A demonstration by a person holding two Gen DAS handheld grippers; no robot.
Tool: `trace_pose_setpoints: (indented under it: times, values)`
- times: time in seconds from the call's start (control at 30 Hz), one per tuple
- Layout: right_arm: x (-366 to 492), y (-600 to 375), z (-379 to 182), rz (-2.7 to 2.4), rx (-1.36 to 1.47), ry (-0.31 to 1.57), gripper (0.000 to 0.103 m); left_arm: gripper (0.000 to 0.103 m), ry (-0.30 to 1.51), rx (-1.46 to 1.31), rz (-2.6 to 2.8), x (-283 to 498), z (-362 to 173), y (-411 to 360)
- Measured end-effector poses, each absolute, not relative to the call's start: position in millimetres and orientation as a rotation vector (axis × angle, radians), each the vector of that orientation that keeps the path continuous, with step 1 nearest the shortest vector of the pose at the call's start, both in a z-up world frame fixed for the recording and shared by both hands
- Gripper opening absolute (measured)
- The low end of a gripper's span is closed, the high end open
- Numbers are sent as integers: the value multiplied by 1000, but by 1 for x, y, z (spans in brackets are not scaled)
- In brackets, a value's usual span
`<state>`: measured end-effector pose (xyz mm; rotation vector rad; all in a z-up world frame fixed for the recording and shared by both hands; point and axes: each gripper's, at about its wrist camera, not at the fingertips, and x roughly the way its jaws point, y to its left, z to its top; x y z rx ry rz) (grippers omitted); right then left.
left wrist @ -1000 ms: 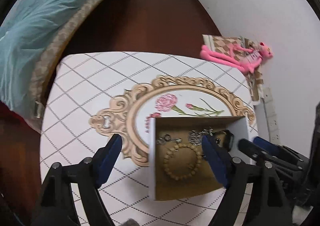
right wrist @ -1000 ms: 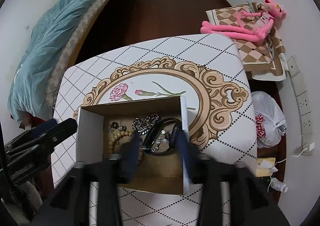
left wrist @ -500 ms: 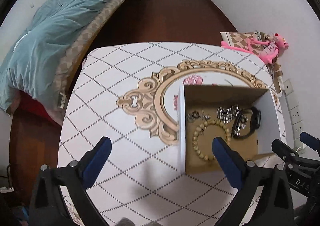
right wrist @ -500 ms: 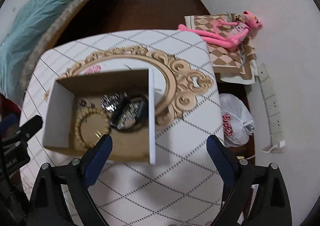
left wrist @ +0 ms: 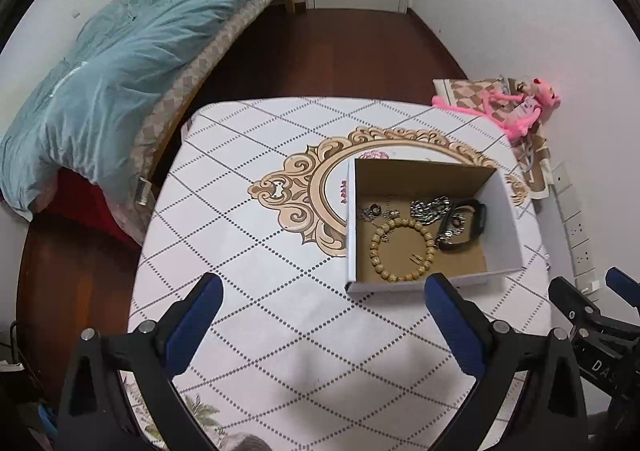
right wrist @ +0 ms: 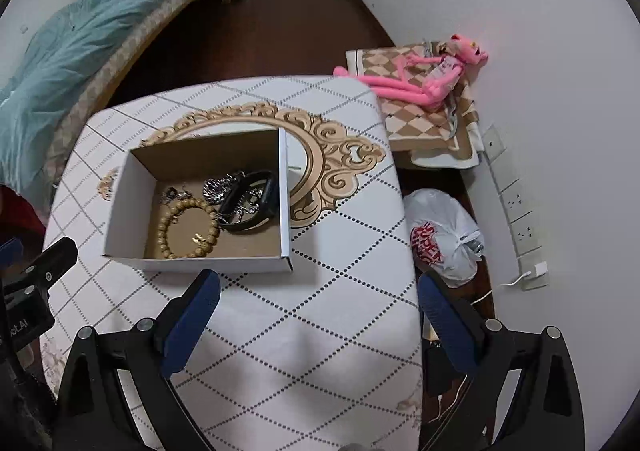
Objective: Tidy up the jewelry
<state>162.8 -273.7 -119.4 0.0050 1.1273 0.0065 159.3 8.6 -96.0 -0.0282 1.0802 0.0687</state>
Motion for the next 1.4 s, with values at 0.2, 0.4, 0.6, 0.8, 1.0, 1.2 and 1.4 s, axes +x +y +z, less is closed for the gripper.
trace_pose_setpoints:
  times: [0.2,0.4,0.6,0.8,1.0,1.2,1.4]
  values:
    - [127,-283,-68,-4,30,1035,100,103,985,-27,42,123,-47,6]
    - [86,-290,-11,-10,38,937,100,103,911,-36,32,91,0,6]
    - [54,-290,40,-11,25,847,100,103,847,-31,26,63,38,5]
    - [28,-287,72,9,20,805,101,103,839,-32,20,45,61,7]
    - [13,-286,83,22,20,806,101,103,859,-45,28,34,64,10]
    - [13,-287,80,26,27,828,101,103,896,-44,30,31,59,7]
    - [30,-288,75,13,17,846,101,103,913,-38,37,42,55,3]
